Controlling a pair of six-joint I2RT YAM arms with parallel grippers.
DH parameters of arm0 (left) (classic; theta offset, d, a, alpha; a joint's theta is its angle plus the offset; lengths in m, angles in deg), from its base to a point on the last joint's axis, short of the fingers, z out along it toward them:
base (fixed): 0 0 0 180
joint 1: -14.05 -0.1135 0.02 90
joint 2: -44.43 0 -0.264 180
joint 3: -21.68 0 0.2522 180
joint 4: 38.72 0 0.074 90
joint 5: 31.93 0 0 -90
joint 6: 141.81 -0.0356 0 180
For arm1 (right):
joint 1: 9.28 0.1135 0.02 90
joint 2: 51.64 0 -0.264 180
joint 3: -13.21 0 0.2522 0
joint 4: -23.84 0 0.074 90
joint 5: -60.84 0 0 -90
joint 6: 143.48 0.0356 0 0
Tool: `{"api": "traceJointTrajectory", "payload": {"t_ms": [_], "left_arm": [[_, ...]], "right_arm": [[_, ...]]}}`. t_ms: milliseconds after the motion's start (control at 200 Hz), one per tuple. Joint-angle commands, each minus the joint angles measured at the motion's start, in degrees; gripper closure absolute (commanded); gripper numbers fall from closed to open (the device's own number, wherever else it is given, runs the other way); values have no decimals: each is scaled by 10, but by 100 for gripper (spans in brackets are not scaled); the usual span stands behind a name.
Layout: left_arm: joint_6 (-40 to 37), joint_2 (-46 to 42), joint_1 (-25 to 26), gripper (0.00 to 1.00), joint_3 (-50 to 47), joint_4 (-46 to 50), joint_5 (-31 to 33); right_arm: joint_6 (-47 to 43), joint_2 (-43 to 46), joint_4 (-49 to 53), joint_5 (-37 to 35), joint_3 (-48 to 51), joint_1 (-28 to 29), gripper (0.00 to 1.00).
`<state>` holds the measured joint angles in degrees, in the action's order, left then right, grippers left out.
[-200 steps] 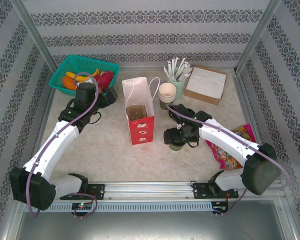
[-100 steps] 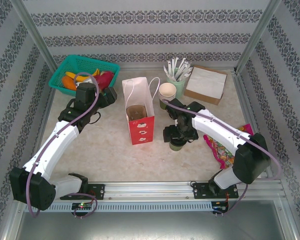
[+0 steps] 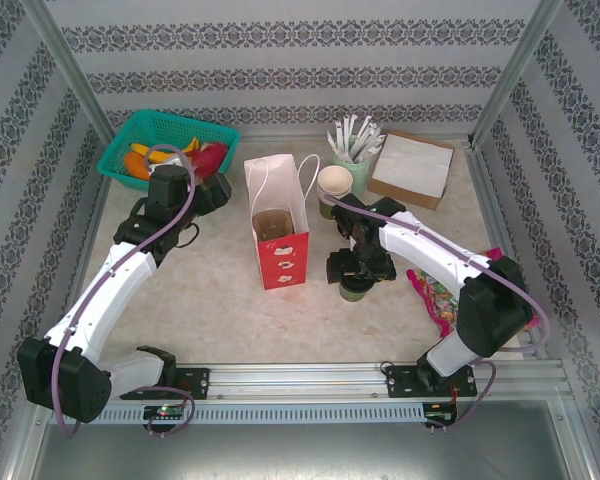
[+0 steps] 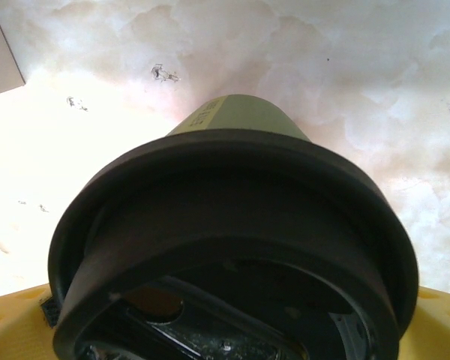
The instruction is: Pack the takeout coffee
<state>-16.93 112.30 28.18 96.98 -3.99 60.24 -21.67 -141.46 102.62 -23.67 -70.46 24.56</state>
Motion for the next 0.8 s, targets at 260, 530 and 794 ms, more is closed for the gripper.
{"api": "traceJointTrajectory", "payload": {"t_ms": [260,530,794], "left_arm": [[-9,-12,-7,0,5,-1,10],[-9,-11,-9,0,4,-2,10],[-10,-12,-10,0,1,-1,9]], "right_arm": [[9,-18,11,-1,-19,-3,2],[4,-27,21,-8,-20,-4,5],[-5,-36,37,-15,-37,-4,2]]}}
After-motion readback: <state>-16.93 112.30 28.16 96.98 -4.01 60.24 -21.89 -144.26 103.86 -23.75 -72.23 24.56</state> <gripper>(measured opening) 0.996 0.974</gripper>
